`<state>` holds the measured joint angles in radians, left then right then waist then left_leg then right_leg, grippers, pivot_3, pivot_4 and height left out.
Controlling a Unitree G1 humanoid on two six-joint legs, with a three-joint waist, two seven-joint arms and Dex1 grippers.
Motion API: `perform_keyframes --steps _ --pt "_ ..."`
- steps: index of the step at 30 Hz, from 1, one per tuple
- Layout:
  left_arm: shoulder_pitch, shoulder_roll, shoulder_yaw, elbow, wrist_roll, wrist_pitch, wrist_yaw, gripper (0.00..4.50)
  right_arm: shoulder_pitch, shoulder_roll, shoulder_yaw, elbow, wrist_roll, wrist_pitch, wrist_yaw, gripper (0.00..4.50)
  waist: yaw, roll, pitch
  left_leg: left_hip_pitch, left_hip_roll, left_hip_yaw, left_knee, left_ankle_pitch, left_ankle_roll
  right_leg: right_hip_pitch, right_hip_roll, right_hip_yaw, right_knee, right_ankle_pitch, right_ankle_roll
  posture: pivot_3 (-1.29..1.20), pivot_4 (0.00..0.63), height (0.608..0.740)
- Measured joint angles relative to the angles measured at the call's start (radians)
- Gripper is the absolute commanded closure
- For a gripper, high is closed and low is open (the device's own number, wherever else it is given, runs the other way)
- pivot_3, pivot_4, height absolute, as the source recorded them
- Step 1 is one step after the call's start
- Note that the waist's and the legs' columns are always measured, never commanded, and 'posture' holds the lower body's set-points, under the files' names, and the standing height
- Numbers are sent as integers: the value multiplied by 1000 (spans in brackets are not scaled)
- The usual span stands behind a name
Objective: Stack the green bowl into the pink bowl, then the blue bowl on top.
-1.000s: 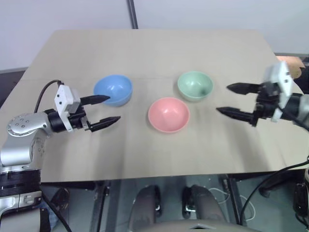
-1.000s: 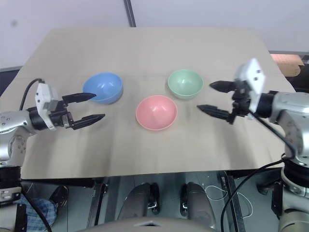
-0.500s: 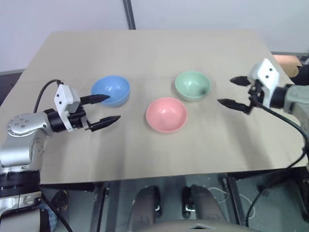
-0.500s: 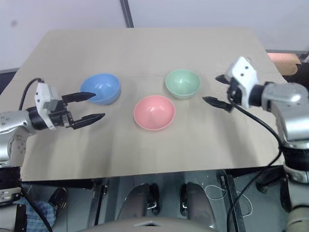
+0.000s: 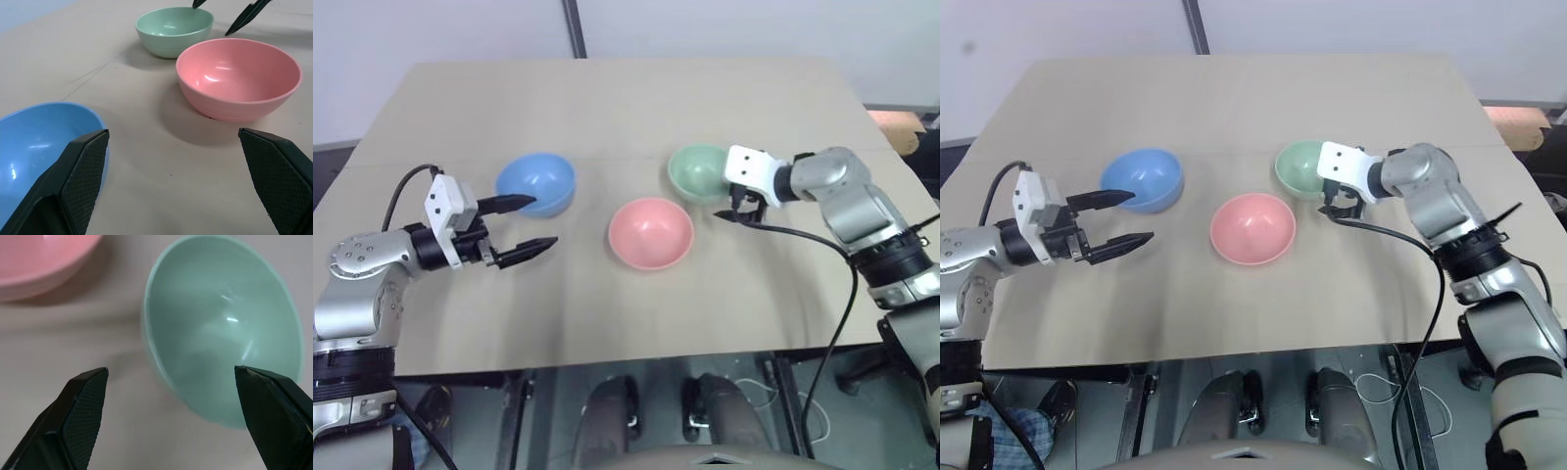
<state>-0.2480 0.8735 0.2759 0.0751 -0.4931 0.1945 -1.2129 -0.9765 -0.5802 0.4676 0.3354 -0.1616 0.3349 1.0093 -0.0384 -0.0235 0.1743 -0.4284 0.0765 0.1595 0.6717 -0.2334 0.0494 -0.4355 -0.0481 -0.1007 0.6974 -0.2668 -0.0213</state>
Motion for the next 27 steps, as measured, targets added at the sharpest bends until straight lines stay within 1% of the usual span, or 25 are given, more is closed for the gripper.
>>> perform_keyframes --steps 2,5,6,7,9,12,13,22,24,27 --pt "13 0 6 -19 -7 2 -1 0 -28 34 35 65 -39 -53 0 39 -2 0 0 0 0 0 0 0 0 0 0 0 0 0 0 0 150 740" --pt "25 0 23 -28 -24 7 -4 0 -52 61 43 135 -74 -101 -1 814 0 0 0 -1 0 0 0 0 0 0 0 0 0 0 0 0 150 740" --pt "26 0 34 -29 -33 12 -3 0 -65 73 43 162 -86 -120 -1 1003 0 0 0 -1 0 0 0 0 0 -1 0 0 0 0 0 0 150 740" --pt "26 0 38 -31 -39 14 -2 0 -69 77 43 169 -90 -128 -1 1686 0 0 0 -1 0 0 0 0 0 -1 0 0 0 0 0 0 150 740" --pt "26 0 42 -44 -53 24 -1 0 -79 87 43 197 -103 -157 -1 2541 0 0 0 -1 0 0 0 0 0 0 0 0 0 0 0 0 150 740" --pt "27 0 54 -67 -77 45 -1 0 -81 99 43 226 -111 -188 5 3982 -1 0 0 -1 0 0 0 0 0 -1 0 0 0 0 0 0 150 740" --pt "27 0 69 -68 -90 53 -2 0 -81 101 43 235 -116 -191 8 4362 -1 0 0 -1 0 0 0 0 0 -1 0 0 0 0 0 0 150 740" --pt "6 2 80 -57 -109 61 -23 0 -81 97 41 231 -124 -215 41 4362 -1 0 0 -1 0 0 0 0 0 -1 0 0 0 0 0 0 150 740" --pt "-4 3 81 -42 -107 55 -33 0 -79 77 30 171 -114 -174 76 4362 -1 1 1 -2 0 0 0 0 0 -2 0 0 1 0 0 0 150 740" --pt "-16 5 79 -9 -98 39 -45 0 -82 54 -4 15 -97 -105 125 4362 -2 1 0 -2 0 0 0 0 0 -2 0 0 1 0 0 0 150 740"
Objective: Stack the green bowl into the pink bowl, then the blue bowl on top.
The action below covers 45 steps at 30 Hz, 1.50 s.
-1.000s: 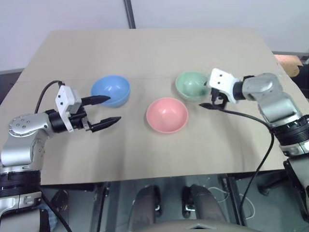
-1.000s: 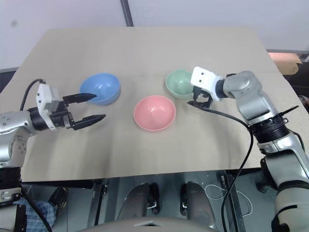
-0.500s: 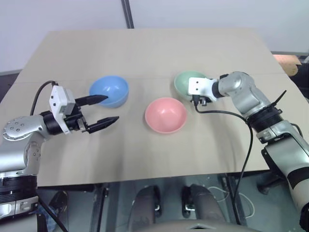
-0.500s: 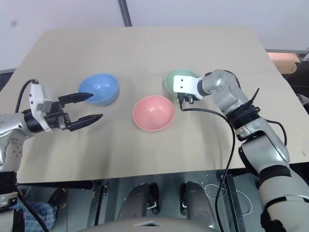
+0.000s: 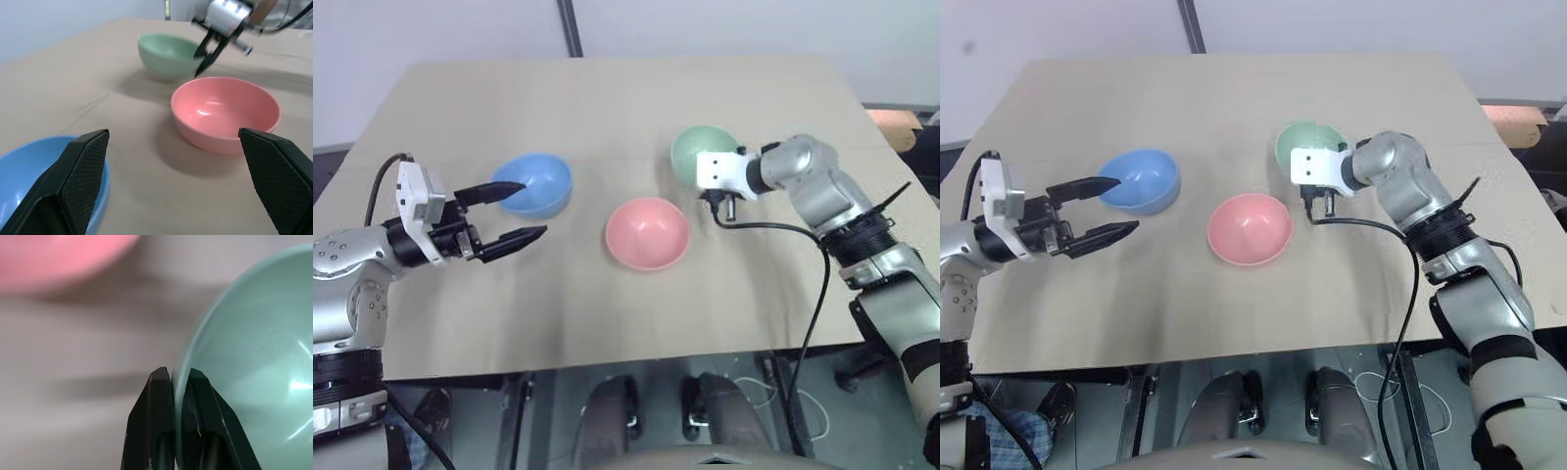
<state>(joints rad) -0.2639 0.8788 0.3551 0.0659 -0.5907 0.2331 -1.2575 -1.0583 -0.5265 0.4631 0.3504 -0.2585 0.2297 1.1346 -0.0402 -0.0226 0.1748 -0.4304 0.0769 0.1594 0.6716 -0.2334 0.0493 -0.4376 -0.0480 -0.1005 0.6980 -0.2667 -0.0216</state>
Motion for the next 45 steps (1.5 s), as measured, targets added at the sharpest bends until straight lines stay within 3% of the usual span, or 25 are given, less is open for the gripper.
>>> perform_keyframes --steps 9,14,18,22,25,31,34,40,43,45 --pt "-120 -2 -53 137 39 -52 -64 0 45 9 77 -631 26 320 147 4362 8 -2 -2 -1 0 -1 1 0 0 0 0 -1 0 0 0 0 150 740" --pt "-234 -4 -68 232 39 -50 -92 0 115 7 182 -702 -33 357 124 4362 11 -3 -2 -2 -1 -2 7 0 0 1 0 -3 3 0 0 0 150 740" --pt "-280 -4 -82 260 39 -42 -111 0 115 -2 190 -704 -54 354 112 4362 8 -3 -2 -1 0 -2 9 0 0 1 0 -2 7 0 0 0 150 740" --pt "-287 -4 -90 275 41 -42 -123 0 118 -5 190 -704 -55 350 104 3023 3 -3 -2 -1 0 -2 11 0 0 0 0 -1 9 0 0 0 150 740" --pt "-288 -4 -90 282 42 -43 -132 0 130 -7 190 -704 -53 355 101 1712 3 -3 -2 -1 0 -2 12 0 0 0 0 -1 11 0 0 0 150 740" --pt "-288 -6 -91 299 57 -49 -143 0 134 4 180 -704 -43 406 79 1712 3 -3 -2 -1 0 -2 13 0 0 0 0 -1 12 -1 0 0 150 740" --pt "-288 -6 -91 300 58 -53 -144 0 132 -3 109 -729 13 488 94 1712 4 -3 -1 -1 0 -2 13 0 0 0 0 -1 12 0 0 0 150 740" --pt "-242 -6 -88 293 59 -53 -138 0 85 -77 -199 -798 256 804 149 1712 6 -3 -1 -1 0 -3 12 0 1 0 -1 -2 11 0 0 0 150 740" --pt "-200 -5 -77 275 64 -55 -101 0 212 -171 -398 -821 382 901 148 1712 12 -3 -2 -2 0 -4 11 -1 1 1 -2 -3 9 0 0 0 150 740" --pt "-195 -5 -74 275 78 -60 -75 0 249 -165 -466 -820 418 918 126 1712 13 -3 -1 -2 -1 -4 11 -1 1 0 -2 -2 10 0 0 0 150 740"
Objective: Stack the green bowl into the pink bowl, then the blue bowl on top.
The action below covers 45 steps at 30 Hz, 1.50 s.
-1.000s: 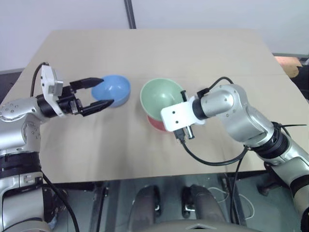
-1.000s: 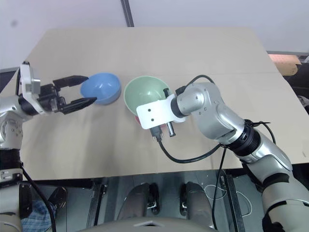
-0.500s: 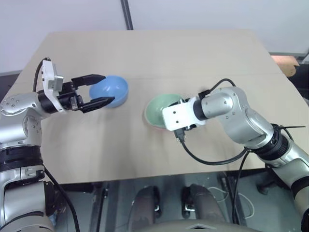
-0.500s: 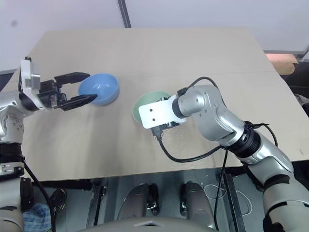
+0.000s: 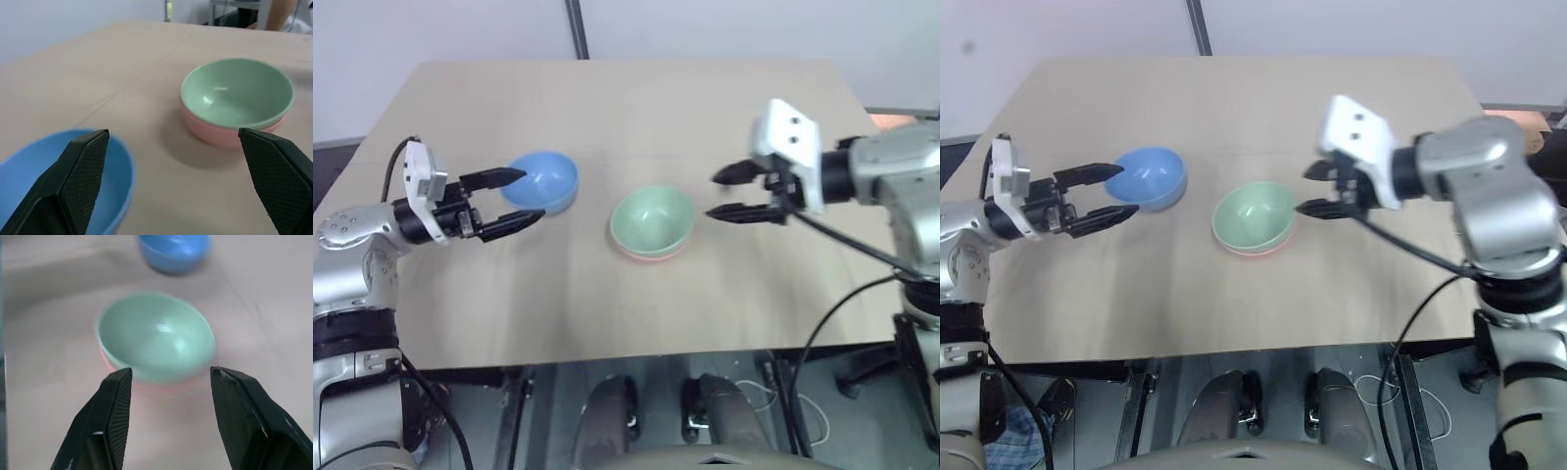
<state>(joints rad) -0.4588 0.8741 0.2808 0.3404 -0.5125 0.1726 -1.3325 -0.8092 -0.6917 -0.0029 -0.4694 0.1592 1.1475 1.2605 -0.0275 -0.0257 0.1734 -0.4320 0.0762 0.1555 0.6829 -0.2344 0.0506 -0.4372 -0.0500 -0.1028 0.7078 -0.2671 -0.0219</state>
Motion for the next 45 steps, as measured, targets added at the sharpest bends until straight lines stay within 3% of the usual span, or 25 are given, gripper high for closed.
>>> perform_keyframes --steps 8,13,24,32,45 --pt "30 4 -19 1 135 -38 160 0 262 2 -315 48 156 -175 -124 1712 1 0 0 1 0 1 -1 0 0 0 0 1 0 0 0 0 150 740" --pt "-7 39 -63 65 224 -104 171 0 326 -60 -393 76 218 -254 -142 1712 4 0 0 1 0 1 -1 0 0 0 1 1 0 0 1 0 150 740" --pt "-240 48 -246 260 445 -243 221 0 383 -90 -368 93 293 -318 -232 1712 15 0 0 1 -1 1 -1 0 0 0 1 1 0 0 1 0 150 740" --pt "-320 24 -368 322 514 -332 101 0 390 -133 -348 94 317 -351 -272 1712 14 0 0 1 -1 2 -1 0 1 0 1 1 0 -1 1 0 150 740" --pt "-379 5 -405 391 552 -431 52 0 421 -167 -336 94 357 -371 -312 1712 15 0 0 1 -1 2 0 0 1 0 1 2 0 -1 1 0 150 740"
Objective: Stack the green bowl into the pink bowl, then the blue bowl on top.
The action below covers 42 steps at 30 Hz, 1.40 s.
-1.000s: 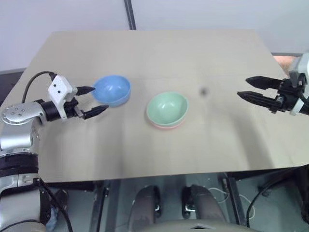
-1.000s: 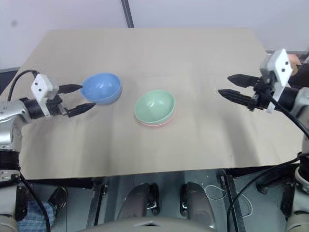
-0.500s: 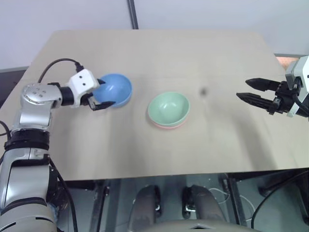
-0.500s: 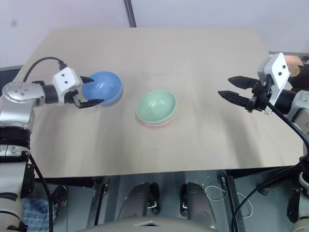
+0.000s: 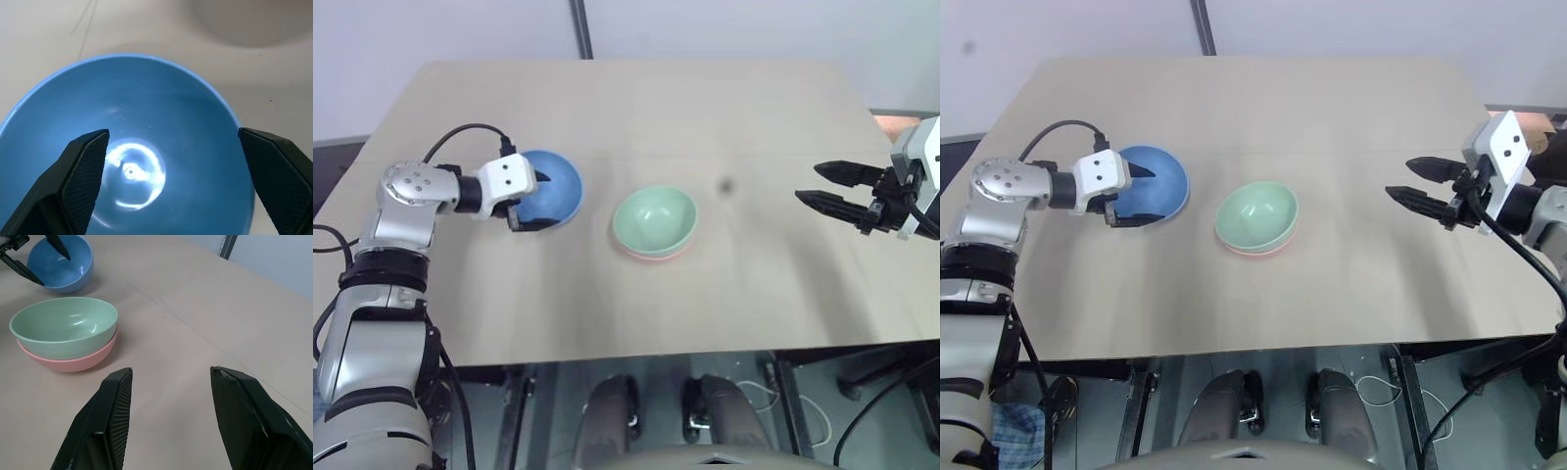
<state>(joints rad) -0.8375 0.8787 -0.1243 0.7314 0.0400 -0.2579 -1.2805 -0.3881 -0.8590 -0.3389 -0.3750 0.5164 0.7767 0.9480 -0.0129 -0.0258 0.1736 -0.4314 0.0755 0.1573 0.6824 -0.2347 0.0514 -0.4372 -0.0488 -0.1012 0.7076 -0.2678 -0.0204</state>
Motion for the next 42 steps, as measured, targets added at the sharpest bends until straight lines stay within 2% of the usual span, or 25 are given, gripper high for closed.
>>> perform_keyframes --steps 15,31,32,33,38,39,40,42 --pt "-22 24 0 0 -1 -13 -24 0 13 -20 17 31 7 -40 -13 1712 0 0 0 0 0 0 0 0 0 0 0 0 0 -1 2 0 150 740" --pt "44 12 -22 -3 38 -25 -21 0 13 -27 17 32 18 -45 -18 1712 1 0 0 0 0 0 1 0 0 0 0 0 1 -1 2 0 150 740" --pt "35 9 -30 6 52 -32 -3 530 13 -28 17 32 18 -47 -18 1643 1 0 0 0 0 0 1 0 0 0 0 0 1 -1 1 0 150 740" --pt "27 7 -34 14 59 -35 7 744 13 -28 17 32 18 -48 -18 1643 1 0 0 0 0 0 1 0 0 0 0 0 1 -1 1 0 150 740" --pt "1 5 -42 73 88 -60 37 2897 16 -29 18 33 18 -57 -18 1643 -1 0 0 0 0 0 1 0 0 0 0 0 1 -1 1 0 150 740" --pt "1 5 -43 79 91 -63 38 3369 17 -29 17 33 18 -60 -18 1643 -1 0 0 0 0 0 1 0 0 0 0 0 1 -1 1 0 150 740" --pt "1 5 -43 85 94 -68 38 4208 17 -30 18 33 18 -61 -18 1643 0 0 0 0 0 0 1 0 0 0 0 0 1 -1 1 0 150 740" --pt "-1 4 -43 89 95 -74 39 4455 17 -30 19 36 18 -62 -19 1643 0 0 0 0 0 0 1 0 0 0 0 0 1 -1 1 0 150 740"
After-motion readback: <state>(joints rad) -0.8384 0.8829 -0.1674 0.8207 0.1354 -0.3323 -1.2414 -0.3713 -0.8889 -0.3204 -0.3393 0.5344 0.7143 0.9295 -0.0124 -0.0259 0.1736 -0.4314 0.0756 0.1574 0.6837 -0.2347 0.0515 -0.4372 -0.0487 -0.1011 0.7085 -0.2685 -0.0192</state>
